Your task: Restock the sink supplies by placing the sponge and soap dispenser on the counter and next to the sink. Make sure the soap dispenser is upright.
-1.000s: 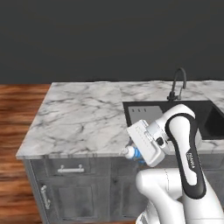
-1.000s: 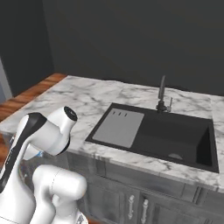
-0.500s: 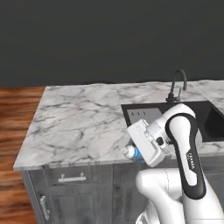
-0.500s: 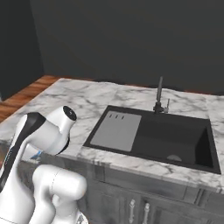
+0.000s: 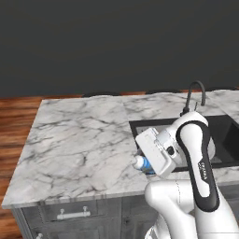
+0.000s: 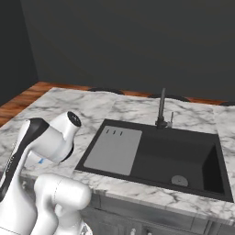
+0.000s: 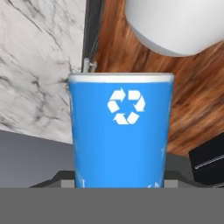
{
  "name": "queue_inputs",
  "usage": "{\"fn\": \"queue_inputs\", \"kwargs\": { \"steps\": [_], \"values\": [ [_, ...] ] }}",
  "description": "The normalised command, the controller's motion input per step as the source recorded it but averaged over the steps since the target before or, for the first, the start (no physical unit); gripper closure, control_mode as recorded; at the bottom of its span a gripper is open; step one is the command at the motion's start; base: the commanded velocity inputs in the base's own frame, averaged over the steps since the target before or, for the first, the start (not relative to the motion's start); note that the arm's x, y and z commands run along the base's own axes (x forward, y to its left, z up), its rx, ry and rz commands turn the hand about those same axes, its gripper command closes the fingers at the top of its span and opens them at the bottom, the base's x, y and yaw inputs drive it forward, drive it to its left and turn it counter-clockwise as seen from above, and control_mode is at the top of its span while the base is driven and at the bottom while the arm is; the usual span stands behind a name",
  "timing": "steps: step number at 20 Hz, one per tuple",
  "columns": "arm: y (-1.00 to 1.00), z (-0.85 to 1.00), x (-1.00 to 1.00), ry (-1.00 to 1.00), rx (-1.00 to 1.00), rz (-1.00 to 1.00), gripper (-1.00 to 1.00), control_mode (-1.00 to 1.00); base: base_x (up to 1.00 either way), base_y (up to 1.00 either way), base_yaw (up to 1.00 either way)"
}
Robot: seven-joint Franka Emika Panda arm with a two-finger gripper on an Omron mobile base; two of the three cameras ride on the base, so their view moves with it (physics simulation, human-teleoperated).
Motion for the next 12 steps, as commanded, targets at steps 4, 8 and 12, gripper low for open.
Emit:
{"fn": "queue_inputs", "kwargs": {
  "steps": [4,8,12],
  "values": [
    [-0.14,0.11,0.01,0.0,0.1,0.0,1.0,-1.0,0.0,0.0,0.0],
    [-0.33,0.26,0.41,0.0,0.16,0.0,1.0,-1.0,0.0,0.0,0.0],
    [-0.23,0.09,0.9,0.01,0.19,0.0,1.0,-1.0,0.0,0.0,0.0]
  ]
}}
